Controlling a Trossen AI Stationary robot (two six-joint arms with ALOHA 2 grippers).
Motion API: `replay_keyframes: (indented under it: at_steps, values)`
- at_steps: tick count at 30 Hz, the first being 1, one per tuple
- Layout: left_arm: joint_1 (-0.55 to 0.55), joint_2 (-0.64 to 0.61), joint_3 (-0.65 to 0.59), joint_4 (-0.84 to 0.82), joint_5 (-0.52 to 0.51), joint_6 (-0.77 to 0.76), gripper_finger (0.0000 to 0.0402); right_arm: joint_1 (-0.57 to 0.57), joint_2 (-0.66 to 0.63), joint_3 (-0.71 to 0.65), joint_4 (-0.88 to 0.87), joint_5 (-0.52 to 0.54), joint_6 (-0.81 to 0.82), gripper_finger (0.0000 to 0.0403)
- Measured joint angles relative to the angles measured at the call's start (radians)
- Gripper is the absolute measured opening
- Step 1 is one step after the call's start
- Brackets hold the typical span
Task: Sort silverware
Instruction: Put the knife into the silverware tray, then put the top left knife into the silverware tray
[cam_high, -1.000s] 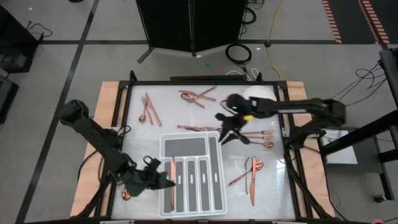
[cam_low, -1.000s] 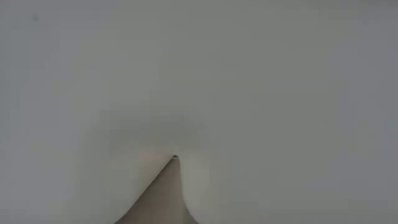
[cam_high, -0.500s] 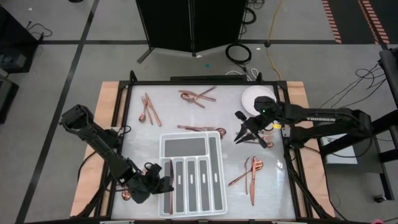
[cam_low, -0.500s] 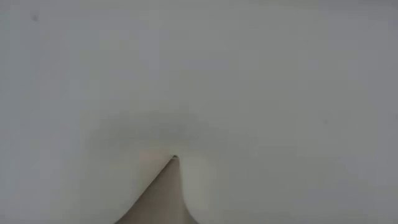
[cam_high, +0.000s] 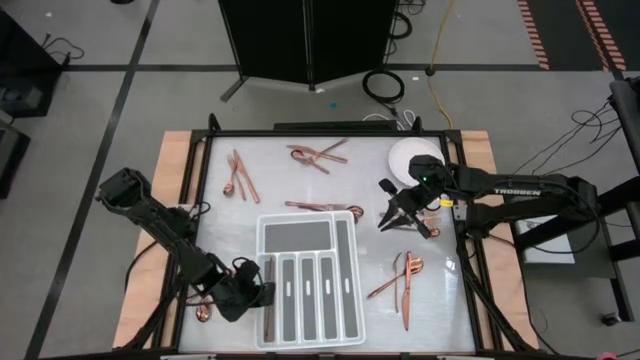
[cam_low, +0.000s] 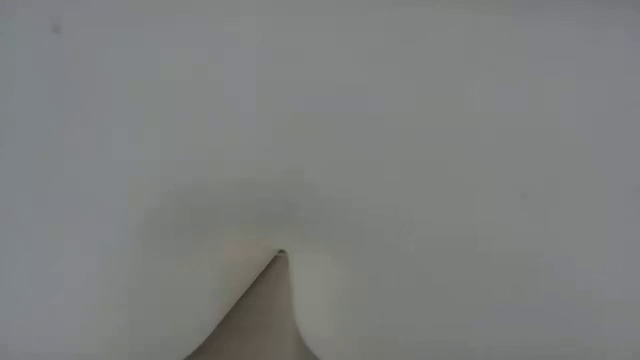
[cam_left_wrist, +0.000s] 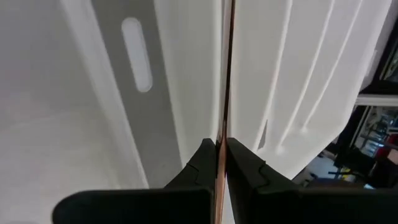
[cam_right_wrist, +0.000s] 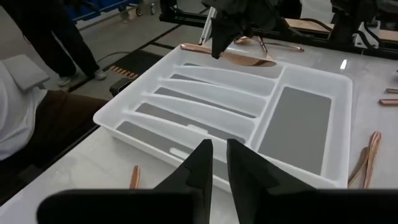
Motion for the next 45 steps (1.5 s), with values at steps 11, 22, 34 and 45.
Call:
replay_keyframes:
  at_steps: [11,22,34,45]
  values:
    - [0.047,0.0,0.0,-0.039,0.107,-0.003,0.0024,0.0,0.0,0.0,0.001,0.0,-0.002,0.0038]
    - [0.049,0.0,0.0,-0.056,0.14,-0.003,0.0054,0.0,0.001,0.0,0.004,0.0,-0.012,0.0038]
    - [0.049,-0.002,0.0,-0.038,0.194,-0.002,0.0119,0.0,0.001,0.0,0.003,0.0,-0.019,0.0038]
    - [0.101,-0.144,0.0,-0.113,0.103,0.297,0.0121,0.0,0.001,0.0,0.037,0.008,-0.003,0.0038]
